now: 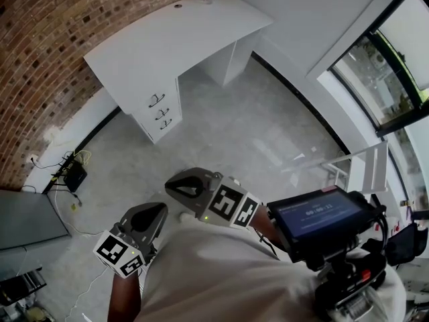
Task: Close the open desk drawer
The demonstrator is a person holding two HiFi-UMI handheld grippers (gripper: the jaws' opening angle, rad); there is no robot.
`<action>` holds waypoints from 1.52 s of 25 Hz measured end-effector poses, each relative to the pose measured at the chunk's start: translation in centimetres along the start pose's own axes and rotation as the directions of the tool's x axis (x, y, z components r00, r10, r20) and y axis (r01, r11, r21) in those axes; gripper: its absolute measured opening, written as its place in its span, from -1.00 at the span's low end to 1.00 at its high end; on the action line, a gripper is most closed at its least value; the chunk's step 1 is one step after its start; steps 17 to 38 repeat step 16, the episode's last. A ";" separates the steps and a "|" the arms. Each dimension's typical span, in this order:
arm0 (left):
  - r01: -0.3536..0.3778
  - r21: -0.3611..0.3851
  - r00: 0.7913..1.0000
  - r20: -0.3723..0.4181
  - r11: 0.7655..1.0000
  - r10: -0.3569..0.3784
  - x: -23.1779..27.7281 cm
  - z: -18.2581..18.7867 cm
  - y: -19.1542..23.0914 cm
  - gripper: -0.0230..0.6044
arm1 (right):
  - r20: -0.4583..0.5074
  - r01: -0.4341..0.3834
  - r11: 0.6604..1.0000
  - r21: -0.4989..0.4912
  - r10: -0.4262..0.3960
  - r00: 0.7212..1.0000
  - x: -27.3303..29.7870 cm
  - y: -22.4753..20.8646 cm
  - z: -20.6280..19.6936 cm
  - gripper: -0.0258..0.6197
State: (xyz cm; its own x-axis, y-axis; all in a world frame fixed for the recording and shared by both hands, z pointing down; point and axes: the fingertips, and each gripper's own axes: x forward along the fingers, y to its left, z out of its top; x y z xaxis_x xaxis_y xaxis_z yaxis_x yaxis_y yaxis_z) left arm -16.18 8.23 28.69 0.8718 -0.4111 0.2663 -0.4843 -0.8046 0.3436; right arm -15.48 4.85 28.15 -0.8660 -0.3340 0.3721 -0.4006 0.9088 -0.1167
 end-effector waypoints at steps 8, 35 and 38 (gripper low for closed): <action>0.009 -0.003 1.000 -0.010 1.000 -0.009 0.8 0.0 0.3 -0.91 | -0.002 0.003 1.000 -0.003 -0.003 1.000 -0.1 -0.6 -0.1 -0.91; 0.023 -0.005 0.999 -0.022 1.000 -0.024 1.8 -0.1 0.8 -0.91 | -0.010 0.006 1.000 -0.008 -0.006 1.000 0.2 -1.4 -0.5 -0.91; 0.023 -0.005 0.999 -0.022 1.000 -0.024 1.8 -0.1 0.8 -0.91 | -0.010 0.006 1.000 -0.008 -0.006 1.000 0.2 -1.4 -0.5 -0.91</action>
